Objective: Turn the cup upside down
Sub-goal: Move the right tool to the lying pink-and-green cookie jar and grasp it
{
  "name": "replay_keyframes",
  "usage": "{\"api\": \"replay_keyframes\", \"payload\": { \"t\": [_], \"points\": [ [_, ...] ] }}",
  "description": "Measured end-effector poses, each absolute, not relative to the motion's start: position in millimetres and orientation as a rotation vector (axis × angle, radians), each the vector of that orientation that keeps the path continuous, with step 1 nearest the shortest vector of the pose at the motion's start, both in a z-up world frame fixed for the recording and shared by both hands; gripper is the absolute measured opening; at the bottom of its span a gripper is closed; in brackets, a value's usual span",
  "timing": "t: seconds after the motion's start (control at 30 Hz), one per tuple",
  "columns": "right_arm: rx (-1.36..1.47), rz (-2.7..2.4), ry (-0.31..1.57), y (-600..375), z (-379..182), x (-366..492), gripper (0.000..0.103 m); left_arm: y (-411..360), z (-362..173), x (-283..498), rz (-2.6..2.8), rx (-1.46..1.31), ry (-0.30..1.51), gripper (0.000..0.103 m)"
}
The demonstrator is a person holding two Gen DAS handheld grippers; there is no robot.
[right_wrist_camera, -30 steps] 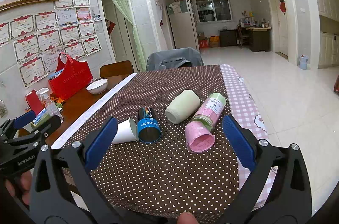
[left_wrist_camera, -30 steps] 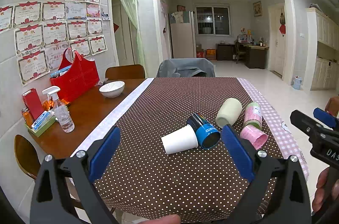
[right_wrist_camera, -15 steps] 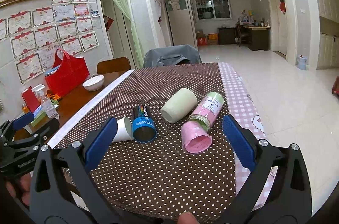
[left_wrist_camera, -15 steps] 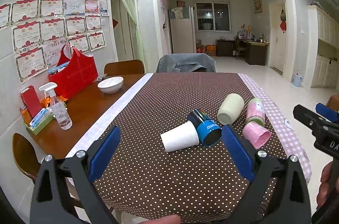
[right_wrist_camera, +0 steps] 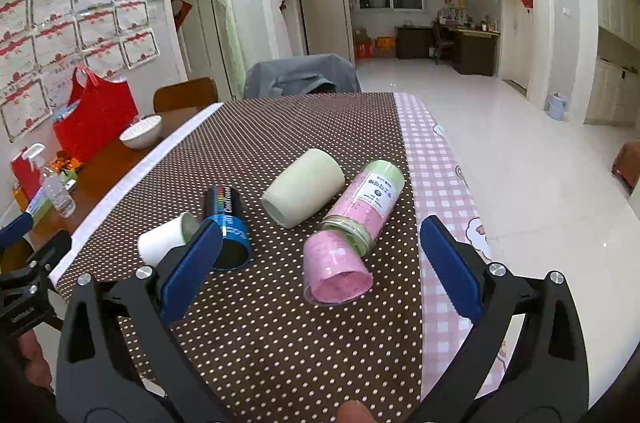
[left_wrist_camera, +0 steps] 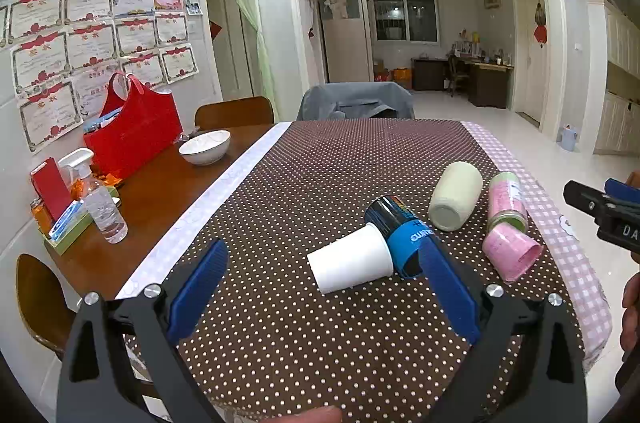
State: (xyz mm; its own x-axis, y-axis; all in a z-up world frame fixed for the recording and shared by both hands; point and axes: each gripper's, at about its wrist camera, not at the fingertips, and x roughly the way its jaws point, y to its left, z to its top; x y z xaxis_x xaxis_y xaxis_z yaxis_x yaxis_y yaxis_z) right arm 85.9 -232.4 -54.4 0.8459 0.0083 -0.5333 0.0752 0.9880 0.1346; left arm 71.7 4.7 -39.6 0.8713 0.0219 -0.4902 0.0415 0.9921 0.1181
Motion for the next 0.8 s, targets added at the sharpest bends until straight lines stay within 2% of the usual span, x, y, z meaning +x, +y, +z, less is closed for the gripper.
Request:
{"api": "replay_keyframes", "payload": {
  "t": [0.8],
  "points": [
    [0.196, -0.069, 0.917, -264, -111, 229, 0.097, -14, -77, 187, -0.018, 0.142, 0.607, 0.095]
  ]
}}
